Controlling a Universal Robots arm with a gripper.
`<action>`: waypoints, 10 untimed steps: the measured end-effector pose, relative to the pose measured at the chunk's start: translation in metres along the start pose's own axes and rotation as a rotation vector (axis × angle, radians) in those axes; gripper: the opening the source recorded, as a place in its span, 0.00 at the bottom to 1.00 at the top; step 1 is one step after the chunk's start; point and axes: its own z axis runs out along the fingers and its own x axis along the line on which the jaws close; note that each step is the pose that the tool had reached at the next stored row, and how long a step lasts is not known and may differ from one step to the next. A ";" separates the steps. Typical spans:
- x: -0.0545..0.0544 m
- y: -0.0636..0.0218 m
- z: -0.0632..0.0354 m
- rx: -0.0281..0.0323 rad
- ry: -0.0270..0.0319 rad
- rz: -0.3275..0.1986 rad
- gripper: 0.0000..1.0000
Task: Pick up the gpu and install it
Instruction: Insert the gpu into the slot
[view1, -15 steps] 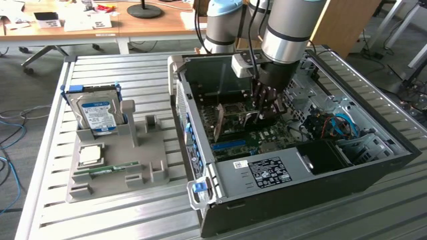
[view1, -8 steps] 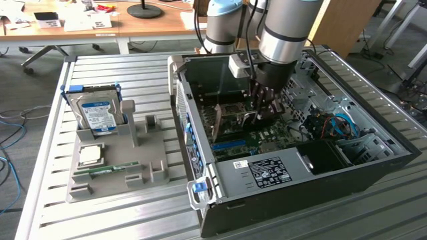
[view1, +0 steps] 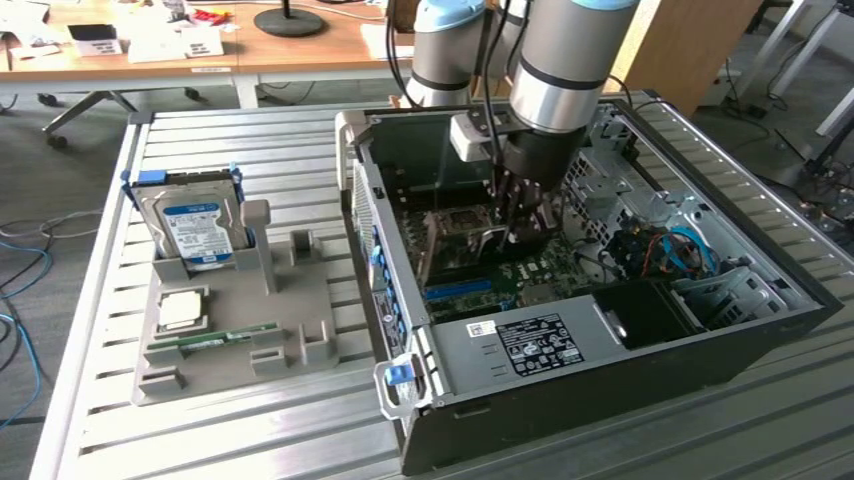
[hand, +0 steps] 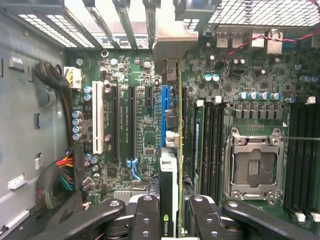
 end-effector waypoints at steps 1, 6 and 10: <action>0.000 0.0007 0.0010 0.0001 0.0000 0.000 0.27; 0.000 0.0026 0.0060 0.0003 0.0000 0.000 0.27; 0.000 0.0045 0.0083 0.0002 0.0002 0.000 0.27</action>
